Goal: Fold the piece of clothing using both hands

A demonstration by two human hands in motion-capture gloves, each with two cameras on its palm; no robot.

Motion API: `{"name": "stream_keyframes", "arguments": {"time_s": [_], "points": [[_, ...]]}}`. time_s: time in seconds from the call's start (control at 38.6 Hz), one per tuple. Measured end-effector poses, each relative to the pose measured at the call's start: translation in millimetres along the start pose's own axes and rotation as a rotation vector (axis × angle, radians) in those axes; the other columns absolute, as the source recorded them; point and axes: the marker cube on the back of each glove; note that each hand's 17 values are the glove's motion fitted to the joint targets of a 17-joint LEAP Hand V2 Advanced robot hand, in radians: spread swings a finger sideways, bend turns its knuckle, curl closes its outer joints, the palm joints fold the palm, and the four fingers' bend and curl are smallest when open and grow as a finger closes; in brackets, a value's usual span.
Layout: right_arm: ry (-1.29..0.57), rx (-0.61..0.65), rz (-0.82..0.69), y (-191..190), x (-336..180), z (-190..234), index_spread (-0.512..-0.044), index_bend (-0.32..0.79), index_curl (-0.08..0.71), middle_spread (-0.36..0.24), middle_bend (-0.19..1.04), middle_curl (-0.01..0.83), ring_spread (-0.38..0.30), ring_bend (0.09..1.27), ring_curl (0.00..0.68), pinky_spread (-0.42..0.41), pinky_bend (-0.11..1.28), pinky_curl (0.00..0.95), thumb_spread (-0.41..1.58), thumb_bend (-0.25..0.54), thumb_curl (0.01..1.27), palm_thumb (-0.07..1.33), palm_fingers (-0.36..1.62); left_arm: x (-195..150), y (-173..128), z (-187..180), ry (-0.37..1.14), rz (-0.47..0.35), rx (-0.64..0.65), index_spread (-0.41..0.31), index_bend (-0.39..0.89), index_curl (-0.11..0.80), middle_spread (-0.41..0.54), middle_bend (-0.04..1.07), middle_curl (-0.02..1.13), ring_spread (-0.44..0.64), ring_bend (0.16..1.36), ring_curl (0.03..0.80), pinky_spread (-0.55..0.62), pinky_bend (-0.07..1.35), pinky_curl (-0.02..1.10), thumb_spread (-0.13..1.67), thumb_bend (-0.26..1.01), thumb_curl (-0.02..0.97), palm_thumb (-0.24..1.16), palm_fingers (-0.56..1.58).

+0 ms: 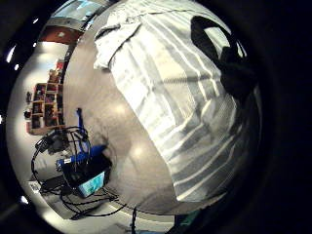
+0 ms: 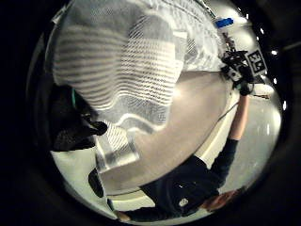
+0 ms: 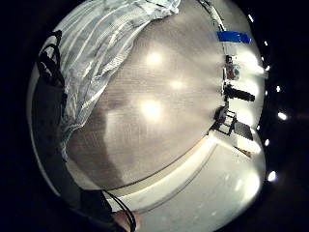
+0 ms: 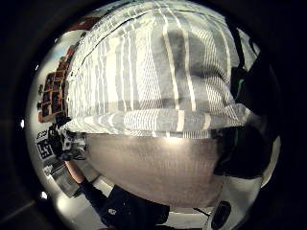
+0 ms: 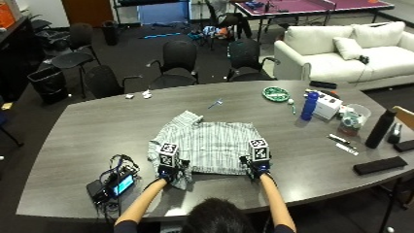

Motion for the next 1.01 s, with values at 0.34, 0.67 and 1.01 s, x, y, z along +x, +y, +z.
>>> {"name": "stream_keyframes", "arguments": {"time_s": [0.34, 0.67, 1.01], "points": [[0.073, 0.054, -0.112, 74.1, 23.3, -29.1, -0.255, 0.24, 0.403, -0.21, 0.34, 0.519, -0.249, 0.58, 0.466, -0.324, 0.54, 0.4, 0.46, -0.027, 0.68, 1.02, 1.29, 15.1, 68.8, -32.6, -0.022, 0.202, -0.161, -0.258, 0.21, 0.479, -0.244, 0.4, 0.48, -0.24, 0.34, 0.347, -0.23, 0.18, 0.36, 1.18, 0.07, 0.505, 0.76, 1.13], [0.057, 0.202, -0.187, 124.8, 21.7, -101.8, -0.243, 0.3, 0.483, -0.198, 0.41, 0.558, -0.246, 0.59, 0.491, -0.312, 0.51, 0.413, 0.3, -0.025, 0.73, 1.02, 1.3, 18.0, 83.2, -101.7, 0.114, 0.346, -0.209, -0.273, 0.26, 0.544, -0.249, 0.46, 0.53, -0.25, 0.33, 0.384, -0.23, 0.17, 0.37, 1.08, 0.03, 0.593, 0.78, 1.15], [-0.009, 0.164, -0.06, 24.8, 12.8, -128.1, -0.233, 0.34, 0.534, -0.186, 0.45, 0.578, -0.238, 0.61, 0.515, -0.31, 0.49, 0.427, 0.2, -0.019, 0.76, 1.03, 1.31, -22.3, -31.7, -104.5, 0.109, 0.045, -0.226, -0.284, 0.28, 0.589, -0.255, 0.48, 0.57, -0.27, 0.35, 0.412, -0.23, 0.16, 0.37, 1.13, 0.0, 0.637, 0.74, 1.14]]}}
